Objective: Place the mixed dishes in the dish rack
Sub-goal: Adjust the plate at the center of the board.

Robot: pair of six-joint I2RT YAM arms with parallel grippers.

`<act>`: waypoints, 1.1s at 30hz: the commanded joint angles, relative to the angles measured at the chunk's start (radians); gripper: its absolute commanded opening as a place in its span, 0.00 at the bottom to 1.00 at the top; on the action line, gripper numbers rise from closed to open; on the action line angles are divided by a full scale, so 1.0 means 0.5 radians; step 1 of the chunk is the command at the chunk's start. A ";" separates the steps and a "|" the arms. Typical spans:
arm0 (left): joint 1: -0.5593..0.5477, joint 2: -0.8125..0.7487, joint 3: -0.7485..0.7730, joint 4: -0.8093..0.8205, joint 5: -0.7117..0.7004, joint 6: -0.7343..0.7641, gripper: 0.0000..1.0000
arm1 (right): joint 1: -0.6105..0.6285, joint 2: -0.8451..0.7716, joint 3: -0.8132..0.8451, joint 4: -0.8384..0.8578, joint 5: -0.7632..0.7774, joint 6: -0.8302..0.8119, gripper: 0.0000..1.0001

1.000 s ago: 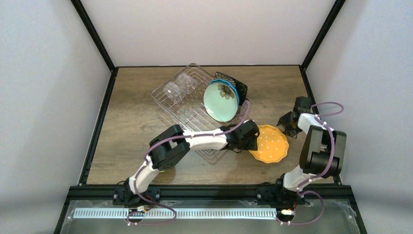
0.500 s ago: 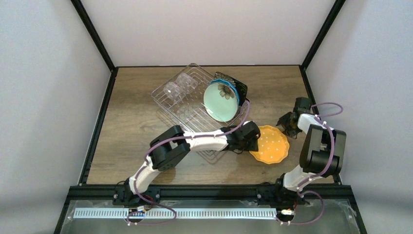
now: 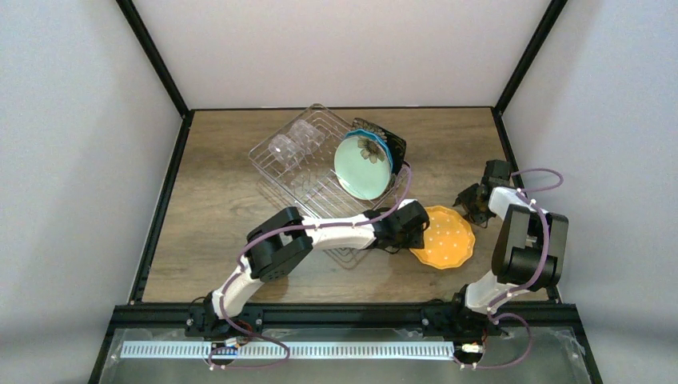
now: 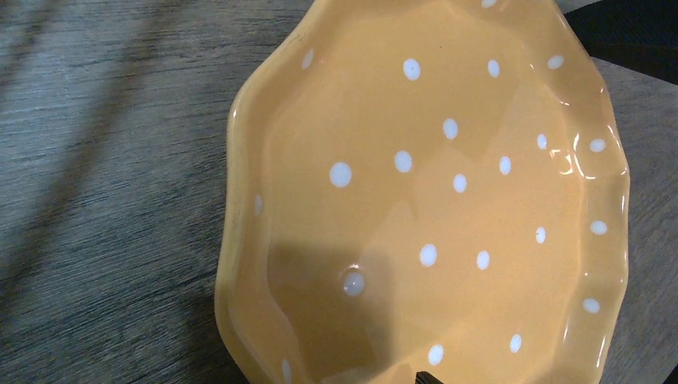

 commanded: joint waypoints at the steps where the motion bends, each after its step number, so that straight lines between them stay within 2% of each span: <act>1: -0.020 -0.057 0.087 0.024 -0.068 -0.009 1.00 | 0.001 0.027 -0.075 -0.084 -0.062 0.008 0.90; 15: -0.022 -0.174 0.047 0.175 -0.087 -0.028 1.00 | -0.002 0.039 -0.098 -0.077 -0.093 0.019 0.90; 33: -0.023 -0.131 0.003 0.140 -0.054 -0.048 1.00 | -0.002 0.021 -0.130 -0.087 -0.066 0.018 0.90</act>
